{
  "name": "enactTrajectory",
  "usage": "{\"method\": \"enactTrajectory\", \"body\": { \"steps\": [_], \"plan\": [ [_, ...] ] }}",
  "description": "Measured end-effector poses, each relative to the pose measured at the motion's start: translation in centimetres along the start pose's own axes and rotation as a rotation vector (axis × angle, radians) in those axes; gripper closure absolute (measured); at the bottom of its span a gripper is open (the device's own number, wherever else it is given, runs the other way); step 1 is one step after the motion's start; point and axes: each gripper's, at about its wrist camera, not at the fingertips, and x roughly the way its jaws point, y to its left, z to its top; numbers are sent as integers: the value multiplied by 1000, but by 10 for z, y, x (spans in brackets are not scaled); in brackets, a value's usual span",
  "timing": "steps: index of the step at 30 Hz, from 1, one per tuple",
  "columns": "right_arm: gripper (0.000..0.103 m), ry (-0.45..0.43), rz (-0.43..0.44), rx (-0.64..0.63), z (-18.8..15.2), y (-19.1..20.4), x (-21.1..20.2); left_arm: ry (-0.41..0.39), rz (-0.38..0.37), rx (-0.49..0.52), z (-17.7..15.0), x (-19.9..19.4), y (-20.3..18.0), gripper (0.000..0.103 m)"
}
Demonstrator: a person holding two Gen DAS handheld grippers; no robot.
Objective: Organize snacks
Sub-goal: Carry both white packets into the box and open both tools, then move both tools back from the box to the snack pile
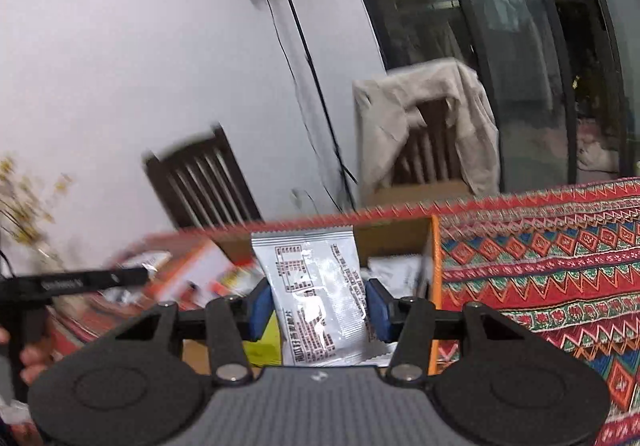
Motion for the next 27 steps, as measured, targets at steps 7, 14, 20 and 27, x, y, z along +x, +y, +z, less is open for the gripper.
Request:
{"method": "enactTrajectory", "body": {
  "steps": [7,14,20,27],
  "plan": [
    [54,134,-200,-235,-21,24,50,65,-42,0,-24,6,16,52],
    [30,58,-183,-262,-18,38,8,10,-82,14,-36,-60,24,31],
    [9,-51,-99,-216,-40,52,-67,-23,-94,66,-71,-122,14,9],
    [4,-19,-45,-218,-101,68,-127,-66,-40,130,-122,-169,4,4]
  ]
}}
